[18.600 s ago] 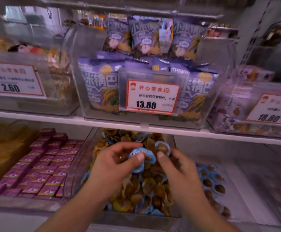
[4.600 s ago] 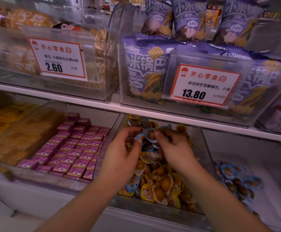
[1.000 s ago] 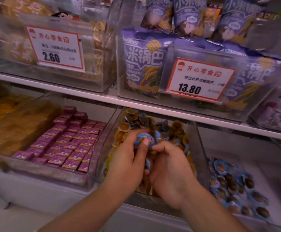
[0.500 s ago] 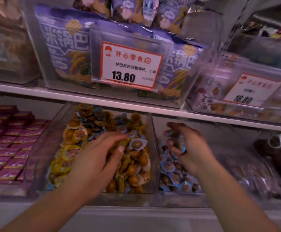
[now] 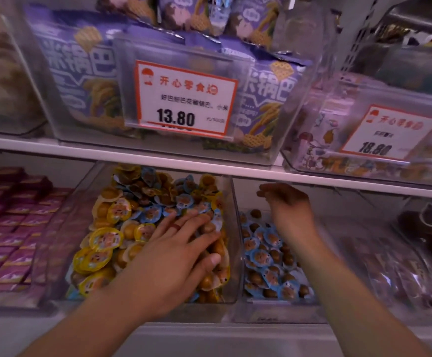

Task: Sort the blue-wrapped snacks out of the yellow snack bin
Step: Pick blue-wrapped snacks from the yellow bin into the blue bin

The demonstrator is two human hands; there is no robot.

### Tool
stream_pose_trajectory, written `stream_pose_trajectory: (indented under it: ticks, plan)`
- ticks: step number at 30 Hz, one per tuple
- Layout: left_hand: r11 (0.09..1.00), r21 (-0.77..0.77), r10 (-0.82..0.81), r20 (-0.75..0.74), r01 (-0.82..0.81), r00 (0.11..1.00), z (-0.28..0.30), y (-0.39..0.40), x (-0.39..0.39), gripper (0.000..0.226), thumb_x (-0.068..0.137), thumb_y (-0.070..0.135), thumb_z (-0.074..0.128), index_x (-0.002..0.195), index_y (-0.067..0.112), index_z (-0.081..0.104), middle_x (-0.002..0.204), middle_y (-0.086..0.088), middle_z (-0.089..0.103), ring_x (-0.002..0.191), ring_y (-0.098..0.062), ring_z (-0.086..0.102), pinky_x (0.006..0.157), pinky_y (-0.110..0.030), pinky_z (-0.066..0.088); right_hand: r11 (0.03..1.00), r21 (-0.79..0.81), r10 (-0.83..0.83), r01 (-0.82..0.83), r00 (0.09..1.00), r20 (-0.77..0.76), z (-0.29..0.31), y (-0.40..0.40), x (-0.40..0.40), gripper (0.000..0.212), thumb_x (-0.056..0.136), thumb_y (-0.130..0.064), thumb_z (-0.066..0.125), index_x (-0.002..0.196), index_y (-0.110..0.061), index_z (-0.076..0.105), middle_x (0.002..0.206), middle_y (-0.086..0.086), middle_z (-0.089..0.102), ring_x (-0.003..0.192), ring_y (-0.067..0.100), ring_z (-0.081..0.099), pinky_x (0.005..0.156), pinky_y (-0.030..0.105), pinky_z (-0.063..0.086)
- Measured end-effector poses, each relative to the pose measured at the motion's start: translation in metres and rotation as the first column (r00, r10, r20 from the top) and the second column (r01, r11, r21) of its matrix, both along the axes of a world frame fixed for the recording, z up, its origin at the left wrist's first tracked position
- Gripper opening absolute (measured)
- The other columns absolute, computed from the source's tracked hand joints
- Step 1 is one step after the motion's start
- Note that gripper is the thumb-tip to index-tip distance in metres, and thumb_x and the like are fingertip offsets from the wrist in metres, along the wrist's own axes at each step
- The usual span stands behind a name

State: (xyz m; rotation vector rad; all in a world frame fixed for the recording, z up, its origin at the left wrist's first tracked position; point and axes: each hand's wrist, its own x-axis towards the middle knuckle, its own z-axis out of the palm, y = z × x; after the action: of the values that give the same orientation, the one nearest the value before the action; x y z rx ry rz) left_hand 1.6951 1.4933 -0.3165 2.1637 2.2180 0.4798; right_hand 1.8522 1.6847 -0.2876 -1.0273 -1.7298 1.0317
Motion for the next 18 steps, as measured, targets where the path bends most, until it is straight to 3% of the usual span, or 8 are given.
stream_pose_trajectory:
  ticks: [2, 4, 7, 10, 12, 14, 16, 18]
  plan:
    - [0.996, 0.078, 0.038, -0.014, -0.037, 0.999, 0.003, -0.004, 0.001, 0.047, 0.101, 0.057, 0.021, 0.129, 0.041, 0.054, 0.136, 0.012, 0.047, 0.13, -0.014, 0.045, 0.12, -0.042, 0.02, 0.958, 0.252, 0.094, -0.137, 0.98, 0.175, 0.005, -0.023, -0.013, 0.021, 0.092, -0.015, 0.055, 0.099, -0.024, 0.072, 0.105, -0.006, 0.072, 0.094, -0.002, 0.063, 0.085, 0.017, 0.049]
    - [0.983, 0.16, 0.101, -0.028, -0.095, 0.995, 0.002, -0.009, -0.003, 0.039, 0.1, 0.052, 0.033, 0.114, 0.035, 0.064, 0.12, 0.009, 0.056, 0.111, -0.017, 0.057, 0.116, -0.045, 0.029, 0.841, 0.419, 0.172, -0.343, 0.903, 0.394, 0.009, -0.04, -0.027, 0.027, 0.089, -0.027, 0.052, 0.11, -0.027, 0.07, 0.111, -0.008, 0.069, 0.104, 0.005, 0.058, 0.097, 0.016, 0.039]
    - [0.953, 0.233, 0.204, -0.02, -0.194, 0.979, 0.003, -0.022, -0.019, 0.028, 0.093, 0.046, 0.046, 0.099, 0.03, 0.069, 0.106, 0.006, 0.061, 0.095, -0.022, 0.062, 0.103, -0.044, 0.043, 0.707, 0.412, 0.075, -0.575, 0.64, 0.764, 0.009, -0.05, -0.046, 0.041, 0.09, -0.036, 0.049, 0.129, -0.031, 0.059, 0.131, -0.003, 0.062, 0.126, 0.015, 0.049, 0.12, 0.038, 0.012]
    - [0.919, 0.281, 0.254, 0.118, -0.278, 0.96, 0.007, -0.036, -0.037, 0.015, 0.089, 0.035, 0.06, 0.098, 0.028, 0.069, 0.107, 0.007, 0.06, 0.09, -0.02, 0.063, 0.084, -0.037, 0.052, 0.71, 0.336, -0.026, -0.619, 0.454, 0.891, 0.011, -0.049, -0.059, 0.055, 0.091, -0.037, 0.048, 0.145, -0.031, 0.041, 0.144, 0.002, 0.051, 0.137, 0.021, 0.041, 0.12, 0.047, 0.002]
    - [0.894, 0.294, 0.264, 0.26, -0.337, 0.929, 0.009, -0.044, -0.046, 0.017, 0.087, 0.023, 0.068, 0.103, 0.028, 0.067, 0.111, 0.01, 0.057, 0.095, -0.015, 0.062, 0.08, -0.032, 0.053, 0.709, 0.257, -0.005, -0.656, 0.36, 0.933, 0.014, -0.049, -0.072, 0.061, 0.089, -0.04, 0.05, 0.148, -0.03, 0.035, 0.147, 0.004, 0.045, 0.138, 0.024, 0.04, 0.121, 0.049, 0.005]
    - [0.866, 0.327, 0.265, 0.34, -0.377, 0.902, 0.008, -0.052, -0.053, 0.023, 0.086, 0.016, 0.069, 0.105, 0.03, 0.065, 0.111, 0.013, 0.057, 0.097, -0.009, 0.061, 0.08, -0.024, 0.049, 0.711, 0.153, 0.049, -0.687, 0.265, 0.963, 0.016, -0.052, -0.086, 0.068, 0.085, -0.051, 0.054, 0.148, -0.035, 0.033, 0.146, 0.004, 0.045, 0.136, 0.027, 0.04, 0.118, 0.05, 0.021]
    - [0.85, 0.356, 0.244, 0.389, -0.389, 0.888, 0.011, -0.059, -0.058, 0.026, 0.088, 0.013, 0.066, 0.106, 0.032, 0.063, 0.11, 0.016, 0.056, 0.098, -0.003, 0.058, 0.081, -0.017, 0.045, 0.715, 0.09, 0.059, -0.694, 0.189, 0.98, 0.018, -0.053, -0.094, 0.07, 0.08, -0.057, 0.06, 0.145, -0.039, 0.038, 0.137, 0.002, 0.051, 0.13, 0.027, 0.044, 0.106, 0.042, 0.038]
    - [0.852, 0.363, 0.204, 0.433, -0.377, 0.878, 0.015, -0.065, -0.06, 0.028, 0.09, 0.014, 0.063, 0.107, 0.036, 0.06, 0.108, 0.022, 0.054, 0.1, 0.003, 0.056, 0.081, -0.009, 0.042, 0.711, 0.054, 0.072, -0.701, 0.15, 0.986, 0.019, -0.053, -0.095, 0.065, 0.079, -0.053, 0.062, 0.14, -0.041, 0.044, 0.131, 0.0, 0.054, 0.126, 0.024, 0.047, 0.099, 0.036, 0.044]
